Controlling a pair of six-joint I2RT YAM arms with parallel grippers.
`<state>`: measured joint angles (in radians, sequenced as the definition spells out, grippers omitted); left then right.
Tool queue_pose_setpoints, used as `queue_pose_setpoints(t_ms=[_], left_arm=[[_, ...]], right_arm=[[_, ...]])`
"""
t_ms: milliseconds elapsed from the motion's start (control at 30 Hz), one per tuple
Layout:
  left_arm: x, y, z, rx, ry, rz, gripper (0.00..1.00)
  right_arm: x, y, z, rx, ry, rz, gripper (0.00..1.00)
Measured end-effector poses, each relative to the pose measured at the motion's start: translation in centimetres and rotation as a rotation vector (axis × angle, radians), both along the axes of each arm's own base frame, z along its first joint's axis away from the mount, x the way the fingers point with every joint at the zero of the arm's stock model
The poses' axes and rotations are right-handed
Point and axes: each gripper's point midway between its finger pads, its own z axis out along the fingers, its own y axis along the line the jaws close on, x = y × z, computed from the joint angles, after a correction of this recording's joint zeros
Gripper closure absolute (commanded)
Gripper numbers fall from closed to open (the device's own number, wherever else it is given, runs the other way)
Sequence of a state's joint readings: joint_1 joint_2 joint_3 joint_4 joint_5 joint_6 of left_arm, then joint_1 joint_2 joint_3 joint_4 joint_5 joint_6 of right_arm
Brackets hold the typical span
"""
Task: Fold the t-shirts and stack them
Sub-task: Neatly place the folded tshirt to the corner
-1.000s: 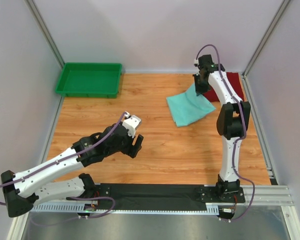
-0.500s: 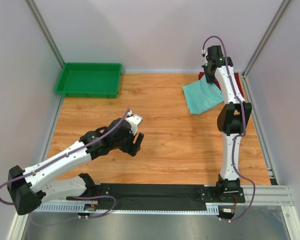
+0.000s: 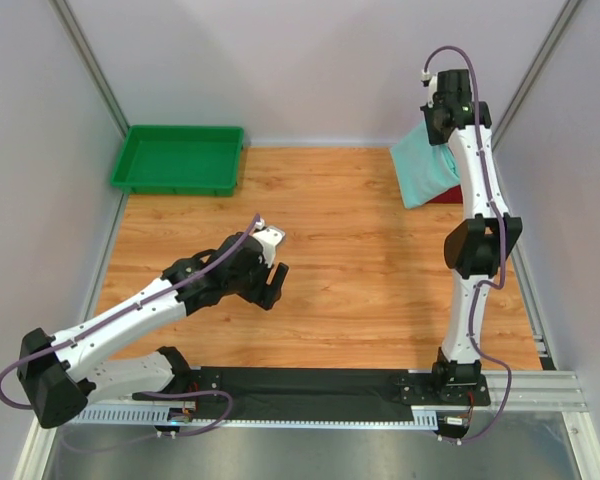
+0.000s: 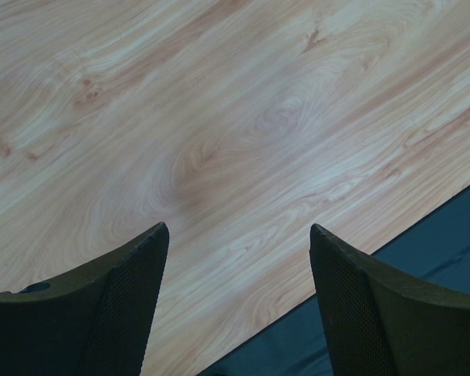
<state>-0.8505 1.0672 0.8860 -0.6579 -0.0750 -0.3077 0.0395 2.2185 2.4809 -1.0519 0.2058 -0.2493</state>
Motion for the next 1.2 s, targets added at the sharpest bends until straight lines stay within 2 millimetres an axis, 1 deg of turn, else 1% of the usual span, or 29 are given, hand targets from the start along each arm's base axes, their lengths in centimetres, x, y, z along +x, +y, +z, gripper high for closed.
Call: queue_pose_setpoints(t_ms=[133,300,467,533,700,800,967,1200], left_arm=[[0.0,0.0,-0.1,-0.002,0.006,0.001,0.21],[0.1,0.1,-0.1,-0.004,0.011,0.007,0.21],[0.3,0.1,-0.4,0.005,0.025,0.011,0.21],[0.4,0.0,-0.5,0.005,0.027,0.01,0.21],[0.4,0.0,-0.6,0.008,0.035,0.011,0.21],[0.4,-0.2,-0.5,0.006,0.04,0.007,0.21],[0.6,-0.5,-0.5,0.009,0.05,0.003,0.21],[1.0,-1.0,-0.5,0.019,0.062,0.004,0.21]], right_arm=[[0.2,-0.5,0.2,0.0,-0.008,0.0,1.0],[0.7,-0.4,0.7,0.007,-0.035,0.013,1.0],[1.1,-0.4,0.8,0.016,-0.05,0.021,1.0],[1.5,-0.8,0.6,0.022,-0.053,0.018,1.0],[2.3,-2.5,-1.1,0.03,-0.038,-0.006,1.0],[2.6,-3.7,-2.5,0.034,-0.016,-0.025,1.0],[3.3,-4.8,-4.4,0.042,-0.001,-0.04,1.0],[4.3,-6.2,-5.2,0.047,-0.02,-0.058,1.0]])
